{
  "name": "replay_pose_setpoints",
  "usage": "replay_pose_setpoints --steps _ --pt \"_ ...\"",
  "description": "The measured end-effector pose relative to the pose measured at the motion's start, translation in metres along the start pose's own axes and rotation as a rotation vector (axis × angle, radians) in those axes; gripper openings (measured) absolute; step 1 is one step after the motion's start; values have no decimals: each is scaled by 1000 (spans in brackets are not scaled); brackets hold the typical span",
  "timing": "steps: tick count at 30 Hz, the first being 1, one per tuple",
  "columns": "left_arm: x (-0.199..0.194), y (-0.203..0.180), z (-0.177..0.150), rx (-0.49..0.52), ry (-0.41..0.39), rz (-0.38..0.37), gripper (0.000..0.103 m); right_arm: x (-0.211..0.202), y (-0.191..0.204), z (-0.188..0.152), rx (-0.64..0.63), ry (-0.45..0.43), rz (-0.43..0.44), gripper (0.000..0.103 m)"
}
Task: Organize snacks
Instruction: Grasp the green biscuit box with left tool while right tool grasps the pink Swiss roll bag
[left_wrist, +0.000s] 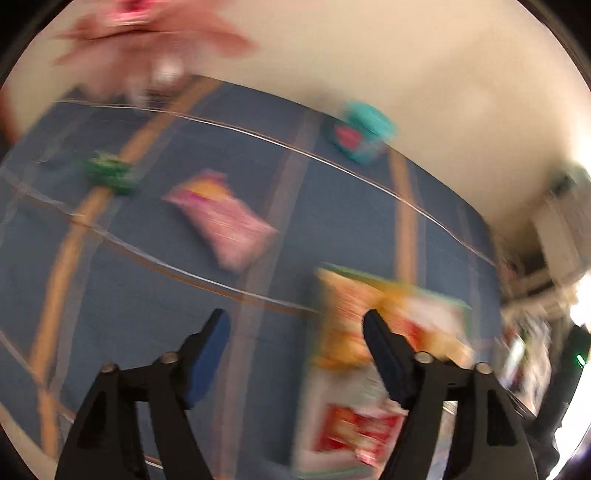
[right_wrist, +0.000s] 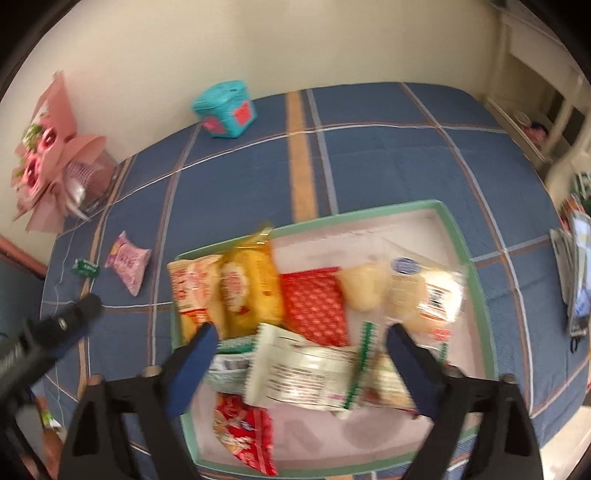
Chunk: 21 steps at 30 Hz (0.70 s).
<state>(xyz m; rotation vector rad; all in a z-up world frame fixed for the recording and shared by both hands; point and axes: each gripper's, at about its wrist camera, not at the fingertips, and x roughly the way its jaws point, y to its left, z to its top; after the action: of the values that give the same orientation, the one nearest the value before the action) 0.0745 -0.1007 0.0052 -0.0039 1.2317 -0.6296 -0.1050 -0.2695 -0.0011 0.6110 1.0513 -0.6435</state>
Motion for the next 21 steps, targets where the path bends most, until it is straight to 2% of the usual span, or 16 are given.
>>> replay_pose_setpoints --steps 5,10,14,21 --pt "5 85 13 -115 -33 146 94 4 42 4 -91 -42 10 103" --pt "10 144 18 -115 -34 234 96 17 99 6 -211 -43 64 103" --pt "18 173 30 -103 -12 248 96 38 141 6 -302 -7 92 103" --pt "35 199 66 -90 39 200 96 90 195 18 -416 70 75 103"
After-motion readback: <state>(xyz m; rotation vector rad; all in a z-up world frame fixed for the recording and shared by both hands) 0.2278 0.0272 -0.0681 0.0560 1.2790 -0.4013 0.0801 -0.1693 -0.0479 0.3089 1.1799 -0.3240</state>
